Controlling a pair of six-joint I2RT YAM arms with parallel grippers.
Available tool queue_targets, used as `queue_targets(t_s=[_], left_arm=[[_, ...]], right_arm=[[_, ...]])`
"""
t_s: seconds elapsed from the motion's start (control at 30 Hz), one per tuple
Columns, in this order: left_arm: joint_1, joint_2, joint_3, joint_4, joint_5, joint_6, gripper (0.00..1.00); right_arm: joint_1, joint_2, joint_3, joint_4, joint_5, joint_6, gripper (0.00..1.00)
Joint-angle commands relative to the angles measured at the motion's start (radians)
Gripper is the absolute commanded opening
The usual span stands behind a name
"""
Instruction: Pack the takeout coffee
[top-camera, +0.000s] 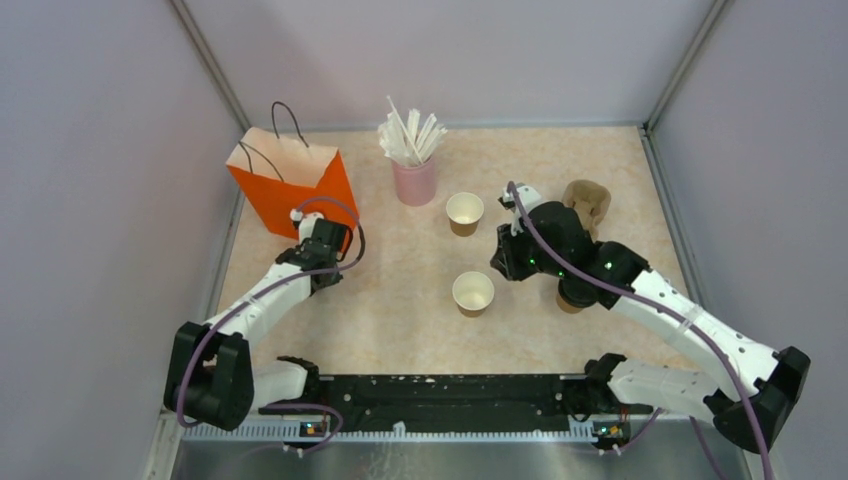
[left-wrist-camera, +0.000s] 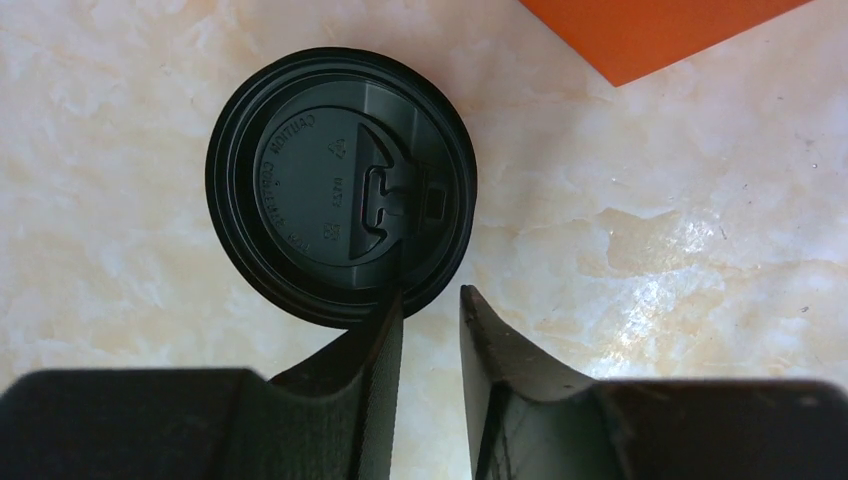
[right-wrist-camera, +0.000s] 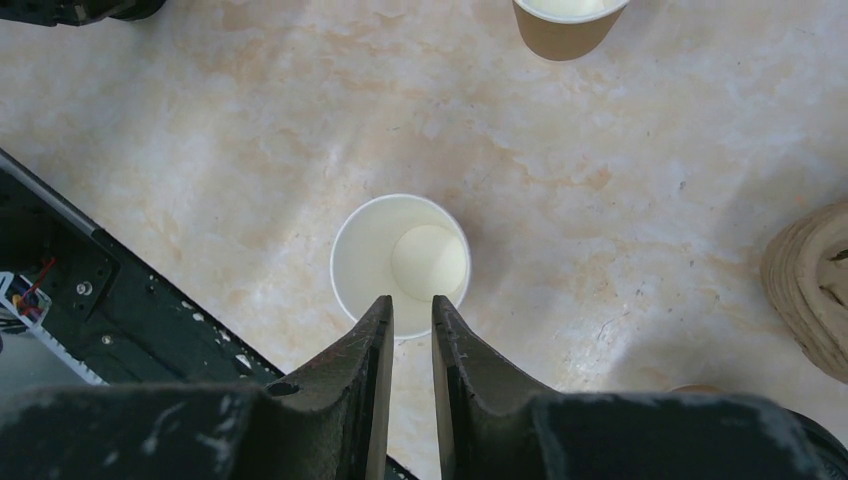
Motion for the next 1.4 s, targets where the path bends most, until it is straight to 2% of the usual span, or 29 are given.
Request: queue_targets(t_s=[0.0, 0.1, 0.17, 0.2, 0.53, 0.57, 0.67, 0.77, 0.93, 1.27, 1.37], left_arm=[[0.004, -0.019, 0.009, 0.021, -0.013, 0.004, 0.28], [0.004, -0.040, 0.012, 0.020, -0.006, 0.016, 0.14], [0.004, -0.053, 0.017, 0.019, -0.002, 0.024, 0.02], [0.004, -0.058, 0.018, 0.019, -0.001, 0.027, 0.00], [0.004, -0.103, 0.038, 0.007, -0.001, 0.034, 0.00], [0.004, -0.101, 0.033, 0.010, -0.010, 0.030, 0.00], [0.005, -0.070, 0.040, -0.011, -0.064, 0.016, 0.28], [0.005, -0.063, 0.040, 0.006, -0.075, 0.031, 0.41], [0.007, -0.048, 0.029, 0.059, -0.040, 0.065, 0.41], [0.017, 0.046, -0.007, 0.078, -0.084, 0.024, 0.37], [0.017, 0.037, -0.016, 0.091, -0.073, 0.026, 0.31]], right_arm=[[0.007, -0.038, 0.013, 0.010, 0.019, -0.011, 0.20], [0.008, -0.045, 0.008, 0.012, 0.020, -0.008, 0.20], [0.008, -0.044, 0.008, 0.013, 0.018, -0.009, 0.20], [0.008, -0.043, 0.008, 0.016, 0.018, -0.007, 0.20], [0.008, -0.047, 0.009, 0.027, 0.020, -0.008, 0.20], [0.008, -0.047, 0.009, 0.030, 0.019, -0.008, 0.20], [0.007, -0.048, 0.010, 0.032, 0.016, -0.010, 0.20], [0.008, -0.049, 0.010, 0.031, 0.012, -0.017, 0.20], [0.007, -0.061, 0.016, 0.020, 0.012, -0.028, 0.20], [0.008, -0.075, 0.032, 0.005, 0.017, -0.048, 0.20], [0.008, -0.077, 0.027, 0.006, 0.024, -0.050, 0.20]])
